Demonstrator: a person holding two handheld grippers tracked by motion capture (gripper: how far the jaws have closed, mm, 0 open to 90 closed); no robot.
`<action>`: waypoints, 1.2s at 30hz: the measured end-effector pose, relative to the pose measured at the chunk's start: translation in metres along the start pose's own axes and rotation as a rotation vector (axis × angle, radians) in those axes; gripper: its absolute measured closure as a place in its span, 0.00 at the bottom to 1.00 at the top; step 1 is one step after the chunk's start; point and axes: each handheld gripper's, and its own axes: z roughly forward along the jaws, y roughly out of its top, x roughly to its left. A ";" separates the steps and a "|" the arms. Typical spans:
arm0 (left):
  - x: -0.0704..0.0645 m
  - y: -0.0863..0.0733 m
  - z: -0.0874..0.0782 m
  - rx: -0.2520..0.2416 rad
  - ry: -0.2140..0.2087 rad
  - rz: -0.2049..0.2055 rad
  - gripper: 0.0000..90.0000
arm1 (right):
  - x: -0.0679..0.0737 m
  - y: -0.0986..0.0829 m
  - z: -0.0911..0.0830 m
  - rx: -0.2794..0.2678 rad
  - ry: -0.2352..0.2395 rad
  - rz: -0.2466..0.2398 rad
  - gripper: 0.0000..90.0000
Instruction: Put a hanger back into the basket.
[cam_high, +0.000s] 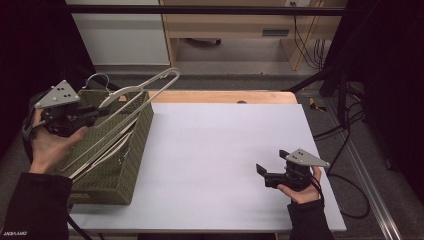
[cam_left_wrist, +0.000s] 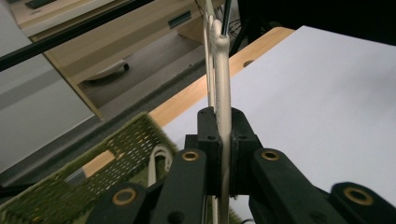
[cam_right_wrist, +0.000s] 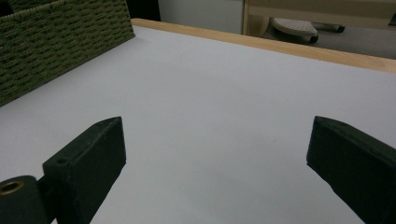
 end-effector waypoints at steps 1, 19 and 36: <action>0.004 -0.003 -0.001 0.002 0.002 -0.002 0.96 | 0.000 0.000 0.000 -0.003 0.000 -0.005 0.06; 0.044 -0.064 -0.006 0.109 0.114 -0.006 0.95 | 0.001 0.000 0.001 -0.003 -0.005 -0.009 0.05; 0.050 -0.100 0.012 0.228 0.149 0.061 0.95 | 0.001 0.000 0.001 0.000 -0.008 -0.001 0.06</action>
